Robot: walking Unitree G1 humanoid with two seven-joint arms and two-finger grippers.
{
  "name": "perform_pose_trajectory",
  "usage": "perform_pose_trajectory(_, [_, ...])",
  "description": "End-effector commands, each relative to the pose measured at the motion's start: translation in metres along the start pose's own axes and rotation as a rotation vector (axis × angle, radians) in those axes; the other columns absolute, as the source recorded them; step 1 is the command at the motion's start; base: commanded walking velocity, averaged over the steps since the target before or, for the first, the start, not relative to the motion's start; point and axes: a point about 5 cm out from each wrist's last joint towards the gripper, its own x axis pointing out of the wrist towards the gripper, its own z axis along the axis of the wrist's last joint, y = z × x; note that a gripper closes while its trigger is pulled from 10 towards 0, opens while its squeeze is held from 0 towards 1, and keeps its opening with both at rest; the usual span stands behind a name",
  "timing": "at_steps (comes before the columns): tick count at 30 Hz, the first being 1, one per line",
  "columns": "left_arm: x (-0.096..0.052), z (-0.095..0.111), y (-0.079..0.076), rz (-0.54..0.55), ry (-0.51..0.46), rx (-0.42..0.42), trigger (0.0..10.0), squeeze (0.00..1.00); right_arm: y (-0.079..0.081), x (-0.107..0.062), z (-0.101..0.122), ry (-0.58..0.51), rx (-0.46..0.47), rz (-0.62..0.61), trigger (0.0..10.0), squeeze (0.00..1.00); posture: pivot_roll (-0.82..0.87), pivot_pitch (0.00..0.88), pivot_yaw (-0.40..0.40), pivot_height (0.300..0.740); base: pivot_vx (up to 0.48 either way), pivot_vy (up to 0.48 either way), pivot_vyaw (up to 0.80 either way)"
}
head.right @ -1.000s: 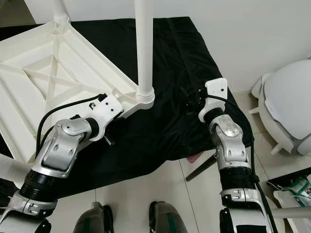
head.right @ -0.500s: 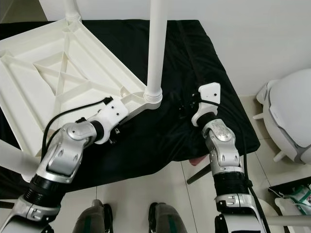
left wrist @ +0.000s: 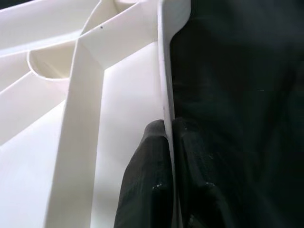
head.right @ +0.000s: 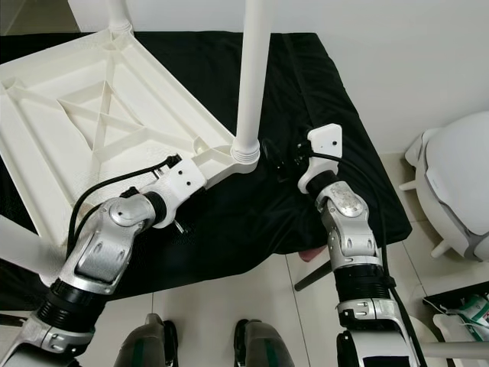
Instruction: Building children table
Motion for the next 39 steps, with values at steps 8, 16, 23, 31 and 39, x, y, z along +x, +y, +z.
perform_pose_trajectory(8, [-0.014, -0.005, -0.018, -0.117, -0.027, 0.063, 0.0, 0.00, -0.002, 0.000, -0.003, 0.004, -0.002, 0.014, 10.0, 0.00, -0.06, 0.074, -0.043, 0.740, 0.000, 0.000, 0.00])
perform_pose_trajectory(16, [-0.021, -0.005, -0.022, -0.143, -0.045, 0.090, 10.0, 0.00, 0.002, -0.003, -0.006, 0.022, 0.019, 0.100, 10.0, 0.00, -0.05, 0.074, -0.054, 0.740, 0.000, 0.000, 0.00])
perform_pose_trajectory(23, [-0.024, 0.000, -0.016, -0.125, -0.079, 0.000, 10.0, 1.00, 0.002, -0.021, -0.004, 0.025, 0.108, 0.215, 10.0, 1.00, -0.05, 0.069, -0.067, 0.740, 0.000, 0.000, 0.00])
perform_pose_trajectory(31, [-0.028, 0.015, -0.009, -0.092, -0.173, -0.047, 10.0, 0.00, -0.018, -0.032, 0.005, -0.004, 0.080, 0.140, 10.0, 1.00, -0.05, 0.064, -0.071, 0.740, 0.000, 0.000, 0.00])
perform_pose_trajectory(39, [-0.028, 0.018, 0.000, -0.040, -0.188, -0.060, 10.0, 0.00, -0.030, -0.035, 0.015, -0.055, 0.180, 0.112, 10.0, 0.00, -0.06, 0.064, -0.067, 0.740, 0.000, 0.000, 0.00])
